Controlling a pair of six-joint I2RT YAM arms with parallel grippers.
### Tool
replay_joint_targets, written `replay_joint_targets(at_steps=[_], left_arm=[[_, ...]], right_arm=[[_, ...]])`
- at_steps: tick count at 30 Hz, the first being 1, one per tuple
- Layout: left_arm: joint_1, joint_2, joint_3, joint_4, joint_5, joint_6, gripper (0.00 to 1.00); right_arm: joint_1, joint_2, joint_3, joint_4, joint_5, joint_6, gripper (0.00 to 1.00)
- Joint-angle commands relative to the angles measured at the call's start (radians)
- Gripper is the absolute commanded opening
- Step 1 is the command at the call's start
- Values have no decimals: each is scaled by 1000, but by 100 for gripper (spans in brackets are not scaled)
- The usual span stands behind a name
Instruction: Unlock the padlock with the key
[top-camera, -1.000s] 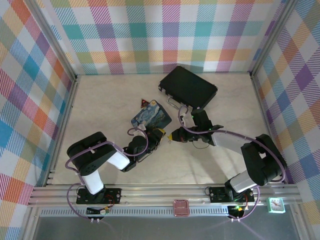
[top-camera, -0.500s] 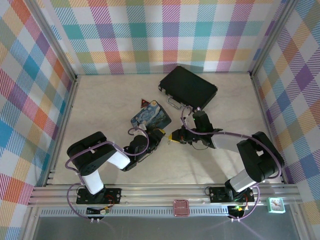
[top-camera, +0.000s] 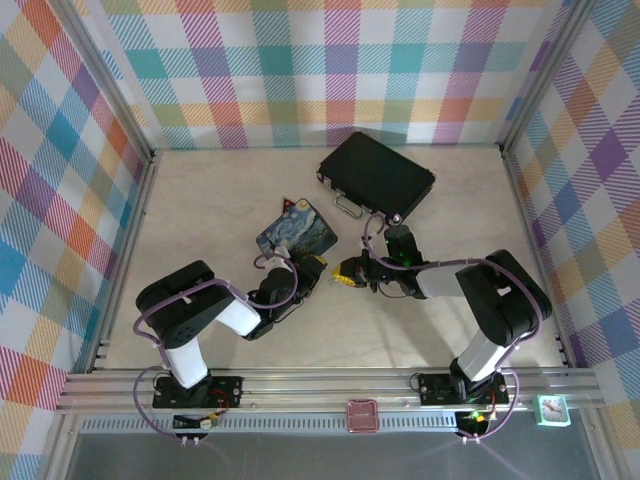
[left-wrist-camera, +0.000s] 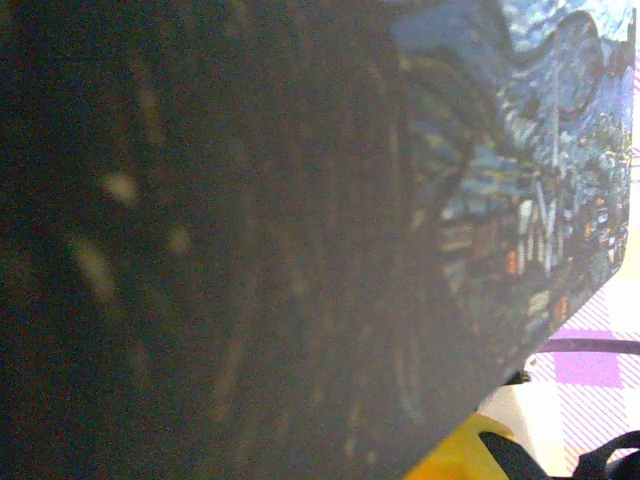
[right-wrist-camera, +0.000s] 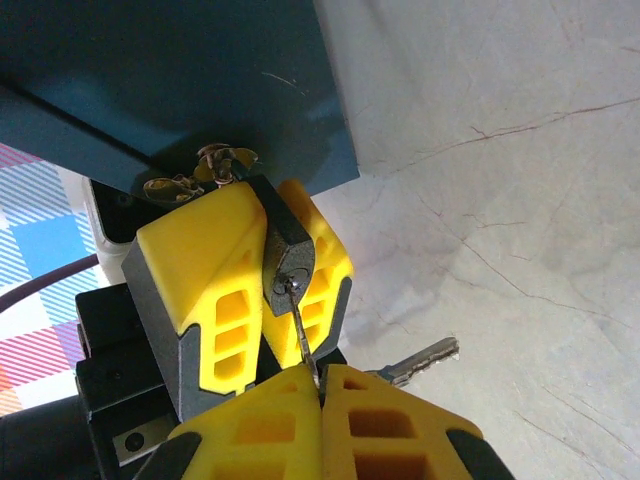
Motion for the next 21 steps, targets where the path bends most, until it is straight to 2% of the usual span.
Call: replay_joint_targets(at_steps=[1,9,17,21], left_arm=[[6,0,-36,25,32,-35,0],[40,-64,-12,-51,35,6,0],[46,-43,9,-39,60,2,0],[46,-45,16,-41,68,7,0]], right_arm=[[2,-17,-27,36,39,-8,0],[0,-96,-84,-38,80,-87,0],[1,-91,-80,63,47,-57,0],[1,-83,-60,49,39,-81,0]])
